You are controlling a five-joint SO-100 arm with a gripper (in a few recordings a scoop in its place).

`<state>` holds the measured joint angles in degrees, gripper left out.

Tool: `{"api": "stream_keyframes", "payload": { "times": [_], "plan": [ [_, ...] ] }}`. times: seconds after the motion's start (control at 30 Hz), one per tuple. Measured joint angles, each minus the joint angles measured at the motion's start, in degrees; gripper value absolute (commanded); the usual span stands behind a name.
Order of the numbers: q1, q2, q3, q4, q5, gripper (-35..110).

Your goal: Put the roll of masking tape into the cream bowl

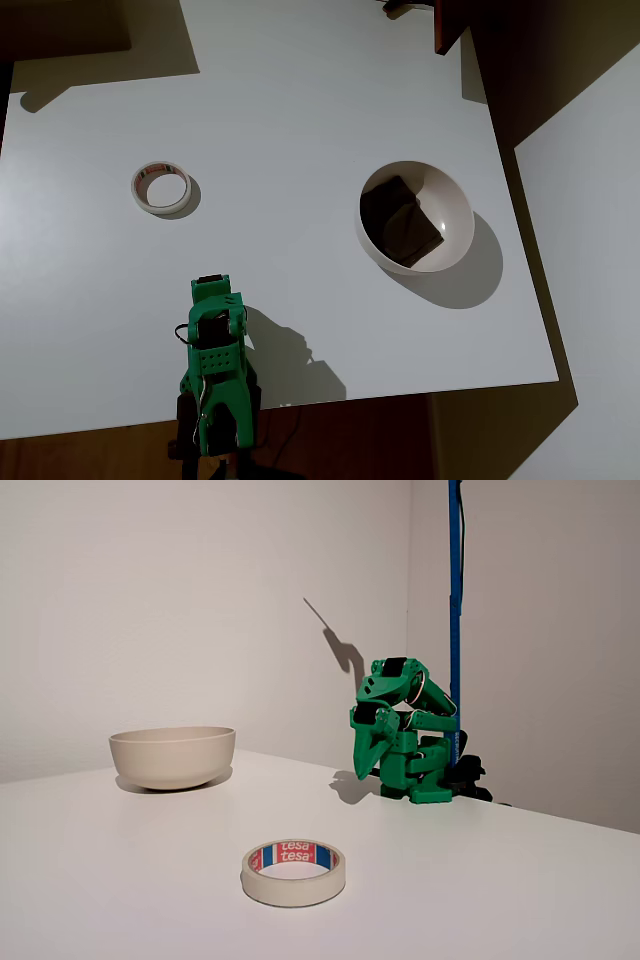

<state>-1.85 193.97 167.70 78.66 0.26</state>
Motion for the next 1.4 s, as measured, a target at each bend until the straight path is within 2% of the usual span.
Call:
{"api": "stream_keyframes", "payload": {
  "times": [0.63, 0.9, 1.13, 1.4],
  "plan": [
    [0.0, 0.0, 0.0, 0.0, 2.3, -8],
    [0.8, -1.7, -0.6, -5.4, 4.4, -8],
    [-1.2, -24.6, -15.7, -10.5, 6.4, -8],
    [-4.3, -54.8, -45.2, -3.9, 7.5, -8]
  ]
}}
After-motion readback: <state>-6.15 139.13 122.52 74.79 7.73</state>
